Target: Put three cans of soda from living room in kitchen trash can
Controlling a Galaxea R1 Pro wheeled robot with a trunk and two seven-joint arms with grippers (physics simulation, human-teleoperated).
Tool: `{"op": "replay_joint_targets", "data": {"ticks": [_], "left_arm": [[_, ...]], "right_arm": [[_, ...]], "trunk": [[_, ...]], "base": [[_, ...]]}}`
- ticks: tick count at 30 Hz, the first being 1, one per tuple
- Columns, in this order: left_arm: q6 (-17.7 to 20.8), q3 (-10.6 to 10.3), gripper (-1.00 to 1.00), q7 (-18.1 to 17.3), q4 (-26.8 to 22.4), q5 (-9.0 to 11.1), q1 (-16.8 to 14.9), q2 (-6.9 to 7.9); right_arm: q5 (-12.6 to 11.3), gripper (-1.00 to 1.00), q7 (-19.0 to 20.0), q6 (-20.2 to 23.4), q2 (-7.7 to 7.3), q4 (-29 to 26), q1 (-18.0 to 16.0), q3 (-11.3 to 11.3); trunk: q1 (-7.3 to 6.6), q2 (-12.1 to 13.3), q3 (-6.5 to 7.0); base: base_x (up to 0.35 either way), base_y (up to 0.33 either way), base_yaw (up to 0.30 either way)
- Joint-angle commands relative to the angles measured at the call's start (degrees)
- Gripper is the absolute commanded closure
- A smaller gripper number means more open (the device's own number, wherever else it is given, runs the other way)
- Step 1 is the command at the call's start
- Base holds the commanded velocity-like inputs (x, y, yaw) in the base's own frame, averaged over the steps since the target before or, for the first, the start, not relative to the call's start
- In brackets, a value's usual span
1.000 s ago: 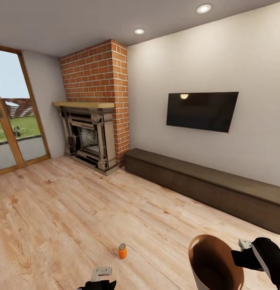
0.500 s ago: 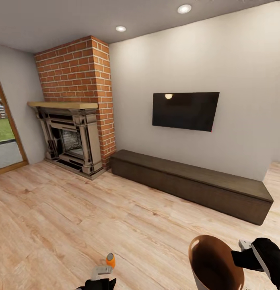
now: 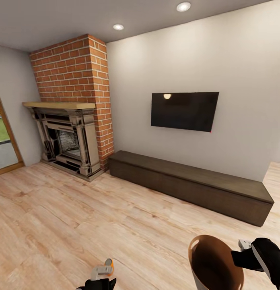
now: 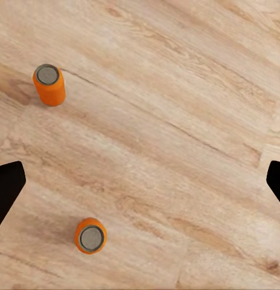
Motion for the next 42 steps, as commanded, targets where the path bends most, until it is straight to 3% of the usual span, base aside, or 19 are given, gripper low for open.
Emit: {"op": "replay_joint_targets", "data": {"ticks": [1, 35, 38, 42], "left_arm": [[0.0, 0.0, -1.0, 0.0, 0.0, 0.0, 0.0, -0.01], [0.3, 0.1, -1.0, 0.0, -0.1, 0.3, 0.0, 0.03], [0.8, 0.1, -1.0, 0.0, 0.0, 0.3, 0.0, -0.01], [4.2, 0.3, -1.0, 0.3, 0.1, 0.3, -0.1, -0.09]], "right_arm": [[-0.7, 1.0, 0.4, 0.1, 0.0, 0.0, 0.0, 0.0], [-0.6, 1.0, -0.1, -0.4, 0.0, 0.8, 0.0, 0.0], [-0.6, 1.0, -0.2, -2.8, 0.15, 2.3, 0.0, 0.1], [-0.4, 1.0, -1.1, -13.6, 0.86, 8.1, 0.0, 0.1]], "trunk": [[0.0, 0.0, 0.01], [0.0, 0.0, 0.01], [0.0, 0.0, 0.01], [0.0, 0.0, 0.01]], "base": [[0.113, 0.011, -0.001], [0.025, 0.001, 0.0], [0.0, 0.0, 0.0], [0.0, 0.0, 0.0]]}}
